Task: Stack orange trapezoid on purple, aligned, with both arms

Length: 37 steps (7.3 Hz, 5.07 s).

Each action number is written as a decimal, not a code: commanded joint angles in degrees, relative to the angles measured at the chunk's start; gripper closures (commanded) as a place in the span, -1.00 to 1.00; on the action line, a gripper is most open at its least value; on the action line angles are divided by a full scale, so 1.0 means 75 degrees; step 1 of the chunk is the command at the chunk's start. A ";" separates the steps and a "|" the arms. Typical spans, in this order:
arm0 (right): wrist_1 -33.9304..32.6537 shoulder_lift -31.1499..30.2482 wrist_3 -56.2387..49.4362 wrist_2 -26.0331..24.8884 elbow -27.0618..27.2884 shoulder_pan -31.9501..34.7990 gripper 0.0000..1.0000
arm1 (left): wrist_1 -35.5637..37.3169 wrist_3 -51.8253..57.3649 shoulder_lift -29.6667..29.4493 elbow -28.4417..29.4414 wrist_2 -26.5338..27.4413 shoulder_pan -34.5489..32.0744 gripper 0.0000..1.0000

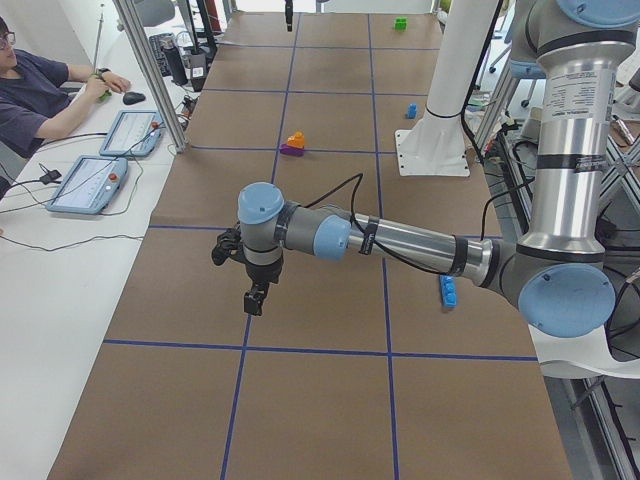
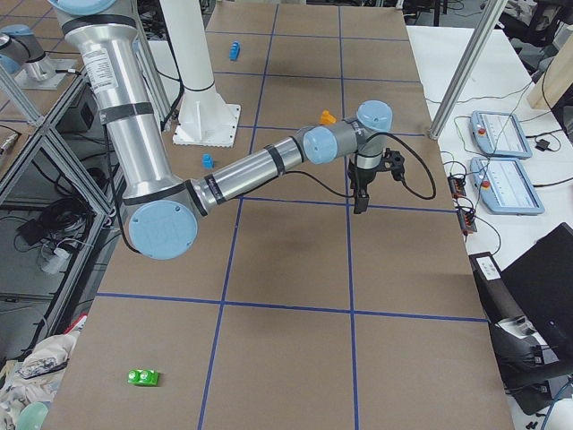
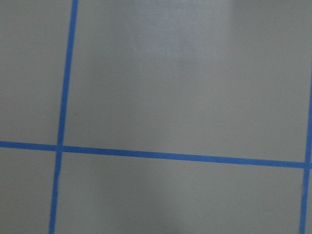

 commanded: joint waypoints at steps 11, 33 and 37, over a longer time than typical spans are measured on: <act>0.0799 -0.1811 -0.2363 0.0641 -0.1146 0.2104 -1.00 | 0.0790 0.0014 0.0627 0.0187 -0.0700 -0.0345 -1.00; -0.0389 -0.1752 -0.3338 0.0523 -0.0922 0.2317 -1.00 | 0.0708 0.0471 0.0557 0.0444 -0.0606 -0.0403 -1.00; -0.0389 -0.1846 -0.3362 0.0547 -0.0922 0.2328 -1.00 | 0.0719 0.0471 0.0534 0.0444 -0.0618 -0.0403 -1.00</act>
